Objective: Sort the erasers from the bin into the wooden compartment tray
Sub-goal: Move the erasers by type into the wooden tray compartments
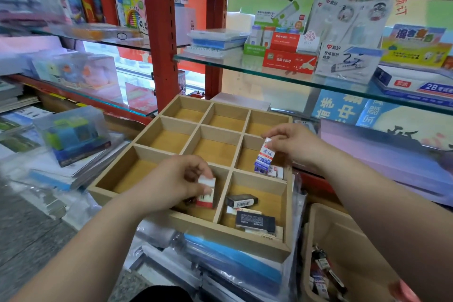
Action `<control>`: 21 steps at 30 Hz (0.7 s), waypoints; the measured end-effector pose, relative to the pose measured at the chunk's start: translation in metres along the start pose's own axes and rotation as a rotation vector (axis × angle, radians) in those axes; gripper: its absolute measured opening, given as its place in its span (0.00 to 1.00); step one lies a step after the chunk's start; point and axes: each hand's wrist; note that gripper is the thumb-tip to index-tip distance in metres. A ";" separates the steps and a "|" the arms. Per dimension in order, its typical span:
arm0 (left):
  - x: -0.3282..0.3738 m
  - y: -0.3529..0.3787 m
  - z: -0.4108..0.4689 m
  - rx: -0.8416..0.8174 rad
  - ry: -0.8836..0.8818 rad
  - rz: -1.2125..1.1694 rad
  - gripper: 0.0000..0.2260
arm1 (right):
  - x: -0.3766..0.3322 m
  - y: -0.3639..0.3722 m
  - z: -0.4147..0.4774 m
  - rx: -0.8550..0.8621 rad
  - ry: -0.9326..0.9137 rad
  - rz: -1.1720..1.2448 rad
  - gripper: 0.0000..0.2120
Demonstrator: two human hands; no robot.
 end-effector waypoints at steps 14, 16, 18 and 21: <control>0.021 -0.025 0.073 0.098 -0.002 0.104 0.10 | 0.010 -0.002 0.013 -0.275 -0.073 -0.304 0.14; 0.018 -0.022 0.084 0.010 -0.043 0.190 0.10 | 0.015 -0.003 0.014 -0.274 -0.078 -0.280 0.14; 0.015 -0.019 0.090 -0.055 -0.066 0.231 0.12 | 0.017 -0.003 0.014 -0.255 -0.114 -0.266 0.13; 0.010 -0.016 0.096 -0.096 -0.058 0.211 0.15 | 0.017 -0.005 0.014 -0.232 -0.114 -0.174 0.13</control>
Point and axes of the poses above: each hand's wrist, its own z-axis towards the middle knuckle, its own y-axis out of the palm, x = y × z, and after that the axes turned 4 degrees about -y, right-handed
